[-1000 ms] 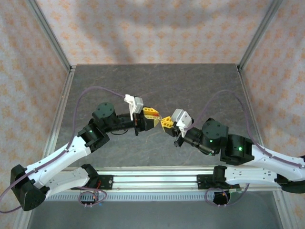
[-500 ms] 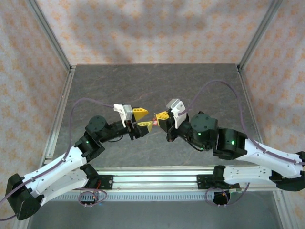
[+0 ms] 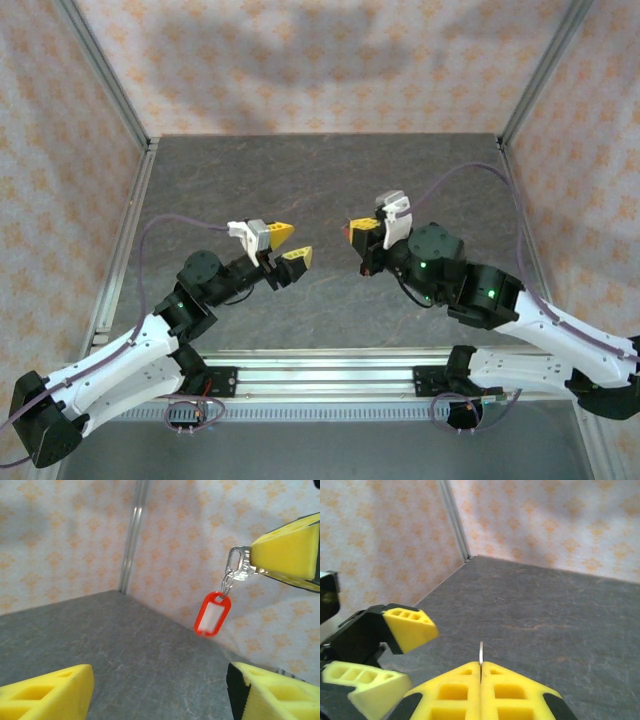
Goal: Remove the keys from the keyring
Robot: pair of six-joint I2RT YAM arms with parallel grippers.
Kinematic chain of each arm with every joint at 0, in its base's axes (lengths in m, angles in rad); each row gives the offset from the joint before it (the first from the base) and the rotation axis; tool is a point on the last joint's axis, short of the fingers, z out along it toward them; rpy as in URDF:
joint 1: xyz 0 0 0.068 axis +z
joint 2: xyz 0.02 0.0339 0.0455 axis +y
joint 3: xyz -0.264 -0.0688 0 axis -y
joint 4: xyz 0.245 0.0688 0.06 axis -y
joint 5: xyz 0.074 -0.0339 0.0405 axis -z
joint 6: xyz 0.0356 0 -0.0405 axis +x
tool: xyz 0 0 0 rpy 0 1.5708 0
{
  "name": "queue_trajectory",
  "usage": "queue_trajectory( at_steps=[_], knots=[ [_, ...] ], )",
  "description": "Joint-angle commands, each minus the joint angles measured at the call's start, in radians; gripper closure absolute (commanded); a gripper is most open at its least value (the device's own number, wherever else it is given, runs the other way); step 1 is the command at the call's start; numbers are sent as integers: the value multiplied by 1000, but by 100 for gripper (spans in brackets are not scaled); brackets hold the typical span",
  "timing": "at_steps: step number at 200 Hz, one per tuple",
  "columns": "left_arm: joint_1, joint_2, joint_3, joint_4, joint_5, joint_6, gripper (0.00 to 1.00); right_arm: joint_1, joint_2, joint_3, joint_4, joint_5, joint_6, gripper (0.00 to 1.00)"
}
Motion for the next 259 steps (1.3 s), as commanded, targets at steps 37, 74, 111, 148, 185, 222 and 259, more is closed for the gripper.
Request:
queue_trajectory(
  at_steps=[37,74,111,148,185,222,259],
  knots=[
    [-3,1,76,-104,-76,-19,28,-127,-35,-49,13,-140,90,100],
    [-3,14,92,-129,-80,23,26,-201,-24,-65,44,-228,119,100],
    [10,37,130,-179,-30,50,25,-262,10,-58,53,-316,146,100],
    [42,65,144,-169,19,36,24,-302,14,-50,49,-363,167,100],
    [67,116,185,-178,103,35,24,-327,20,-43,49,-395,175,100],
    [97,140,203,-156,168,37,23,-347,29,-52,71,-433,183,100],
    [106,144,179,-61,236,39,22,-375,44,-55,99,-494,198,100]
  ],
)
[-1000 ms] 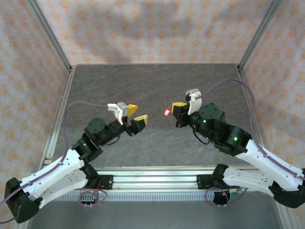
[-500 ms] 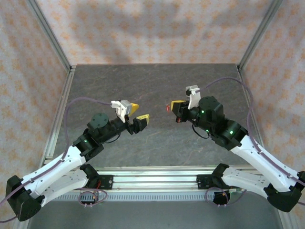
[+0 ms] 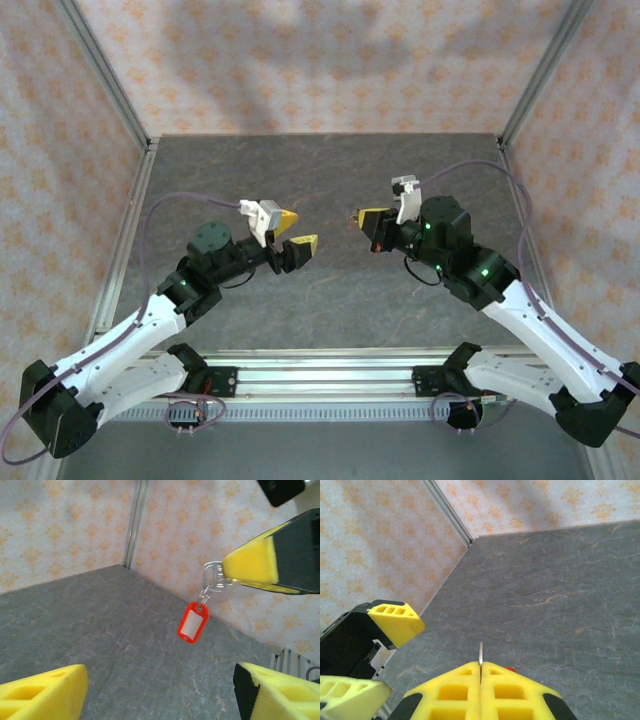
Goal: Remove the keys from the keyring
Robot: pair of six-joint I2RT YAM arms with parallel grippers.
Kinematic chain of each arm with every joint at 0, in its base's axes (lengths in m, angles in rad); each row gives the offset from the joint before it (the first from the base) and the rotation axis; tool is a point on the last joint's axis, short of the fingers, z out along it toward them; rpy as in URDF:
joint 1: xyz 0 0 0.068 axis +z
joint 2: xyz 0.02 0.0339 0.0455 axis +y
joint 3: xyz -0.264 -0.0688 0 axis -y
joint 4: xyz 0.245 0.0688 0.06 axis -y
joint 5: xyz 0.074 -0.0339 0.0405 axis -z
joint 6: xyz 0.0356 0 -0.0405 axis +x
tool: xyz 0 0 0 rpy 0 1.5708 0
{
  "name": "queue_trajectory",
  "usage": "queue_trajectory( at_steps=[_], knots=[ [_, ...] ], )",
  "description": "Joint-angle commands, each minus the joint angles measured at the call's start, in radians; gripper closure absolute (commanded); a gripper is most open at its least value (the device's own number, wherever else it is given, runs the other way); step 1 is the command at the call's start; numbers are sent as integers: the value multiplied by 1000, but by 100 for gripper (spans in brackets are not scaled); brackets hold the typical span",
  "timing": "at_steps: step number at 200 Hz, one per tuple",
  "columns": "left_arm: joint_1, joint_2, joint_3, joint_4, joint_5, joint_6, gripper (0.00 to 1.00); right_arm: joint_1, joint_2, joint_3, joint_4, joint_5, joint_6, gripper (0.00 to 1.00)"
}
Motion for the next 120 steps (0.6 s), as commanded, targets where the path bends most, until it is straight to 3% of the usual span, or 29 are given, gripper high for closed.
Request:
queue_trajectory(
  at_steps=[1,64,120],
  knots=[
    [5,1,10,102,84,10,22,-14,2,1,65,-59,23,100],
    [-5,70,34,135,140,61,21,-16,-3,-3,103,-135,67,100],
    [-46,173,30,307,80,103,21,-16,0,-12,134,-171,129,100]
  ],
)
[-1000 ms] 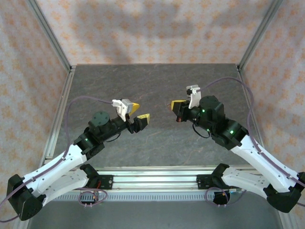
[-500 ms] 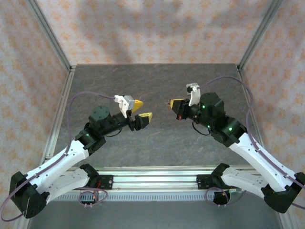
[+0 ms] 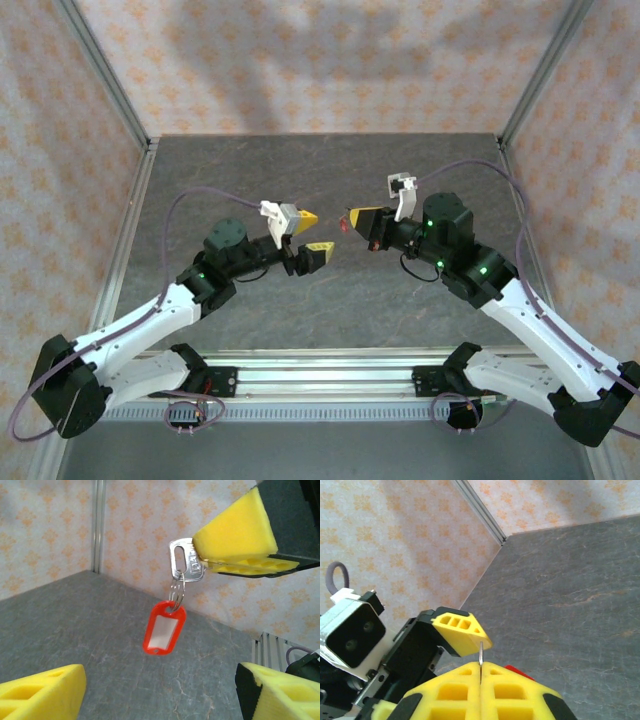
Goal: Remove the keys from the keyring
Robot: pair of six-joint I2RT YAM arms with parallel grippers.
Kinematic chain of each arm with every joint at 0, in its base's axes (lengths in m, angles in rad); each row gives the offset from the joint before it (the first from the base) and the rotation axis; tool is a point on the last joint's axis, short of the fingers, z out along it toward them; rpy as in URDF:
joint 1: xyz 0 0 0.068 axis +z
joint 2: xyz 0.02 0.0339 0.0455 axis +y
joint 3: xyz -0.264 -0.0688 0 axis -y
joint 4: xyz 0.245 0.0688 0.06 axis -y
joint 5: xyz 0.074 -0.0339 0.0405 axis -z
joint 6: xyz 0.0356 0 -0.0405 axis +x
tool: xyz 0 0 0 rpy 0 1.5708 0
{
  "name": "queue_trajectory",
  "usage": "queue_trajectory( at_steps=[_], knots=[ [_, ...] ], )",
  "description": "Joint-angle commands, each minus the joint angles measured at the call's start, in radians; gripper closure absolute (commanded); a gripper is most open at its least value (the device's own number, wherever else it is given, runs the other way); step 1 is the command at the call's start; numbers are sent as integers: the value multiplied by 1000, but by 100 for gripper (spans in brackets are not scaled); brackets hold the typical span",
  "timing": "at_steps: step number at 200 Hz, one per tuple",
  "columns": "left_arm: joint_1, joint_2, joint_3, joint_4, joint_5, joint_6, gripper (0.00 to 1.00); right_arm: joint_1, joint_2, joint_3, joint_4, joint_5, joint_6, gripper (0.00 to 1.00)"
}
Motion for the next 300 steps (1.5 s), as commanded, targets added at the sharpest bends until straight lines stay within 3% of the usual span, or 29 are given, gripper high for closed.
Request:
queue_trajectory(
  at_steps=[1,144,223,249,275,300],
  knots=[
    [-9,36,32,141,-22,35,21,-5,-6,-12,58,-32,46,100],
    [-29,92,20,244,-37,38,20,-6,44,12,115,-106,90,100],
    [-32,62,33,177,-12,92,20,-5,34,6,155,-134,130,100],
    [-31,70,42,192,-39,101,24,-5,40,7,162,-150,141,100],
    [-32,87,58,208,-41,103,37,-5,42,6,170,-151,148,100],
    [-32,106,72,226,-46,104,42,-5,41,0,182,-154,156,100]
  ],
)
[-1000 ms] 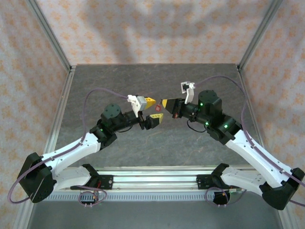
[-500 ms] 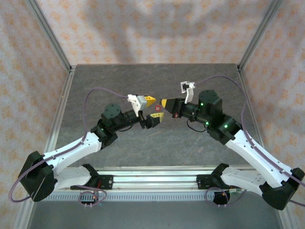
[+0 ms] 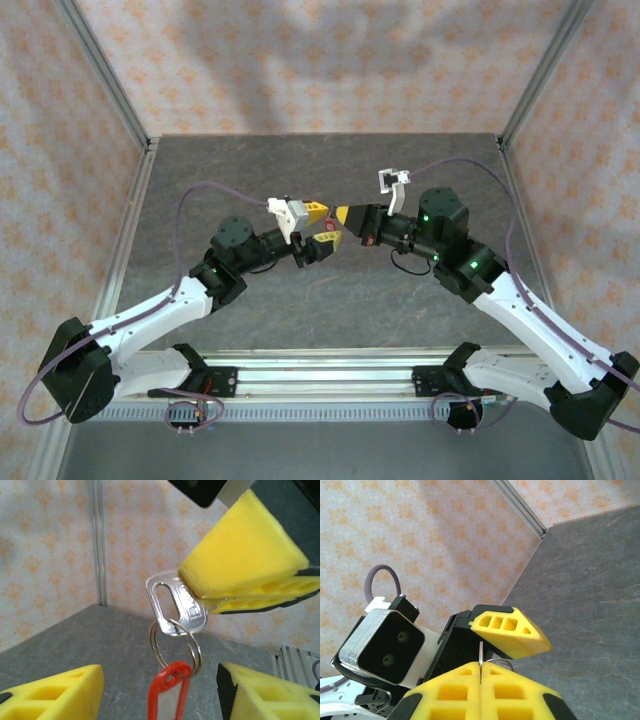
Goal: Remove the keys from the keyring
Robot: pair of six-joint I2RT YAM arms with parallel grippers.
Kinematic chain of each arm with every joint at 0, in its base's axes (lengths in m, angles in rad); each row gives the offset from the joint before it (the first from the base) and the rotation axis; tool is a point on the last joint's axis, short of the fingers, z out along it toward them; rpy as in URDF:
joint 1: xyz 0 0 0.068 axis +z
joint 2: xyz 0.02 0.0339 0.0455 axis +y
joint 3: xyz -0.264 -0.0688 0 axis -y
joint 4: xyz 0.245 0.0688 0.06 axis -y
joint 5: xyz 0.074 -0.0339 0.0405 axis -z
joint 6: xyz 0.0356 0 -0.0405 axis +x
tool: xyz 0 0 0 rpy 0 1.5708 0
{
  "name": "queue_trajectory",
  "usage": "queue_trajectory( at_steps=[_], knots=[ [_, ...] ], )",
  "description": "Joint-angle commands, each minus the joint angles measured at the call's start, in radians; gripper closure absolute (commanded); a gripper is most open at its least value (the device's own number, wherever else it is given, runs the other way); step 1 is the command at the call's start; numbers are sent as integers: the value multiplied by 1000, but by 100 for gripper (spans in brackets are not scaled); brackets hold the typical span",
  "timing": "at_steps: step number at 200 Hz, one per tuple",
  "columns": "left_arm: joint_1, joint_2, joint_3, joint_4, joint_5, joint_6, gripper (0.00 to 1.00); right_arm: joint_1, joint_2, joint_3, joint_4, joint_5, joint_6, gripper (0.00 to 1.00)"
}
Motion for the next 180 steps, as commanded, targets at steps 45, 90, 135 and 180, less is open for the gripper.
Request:
queue_trajectory(
  at_steps=[45,90,135,180],
  knots=[
    [-10,32,56,85,-36,18,65,-5,3,4,70,-18,29,100],
    [-10,19,49,84,-46,25,85,-5,-2,2,75,-16,30,100],
    [-10,-14,48,56,-49,29,97,-5,-25,-12,75,5,27,100],
    [-10,-60,49,-20,-52,40,100,-5,-60,-29,76,33,-20,100]
  ],
)
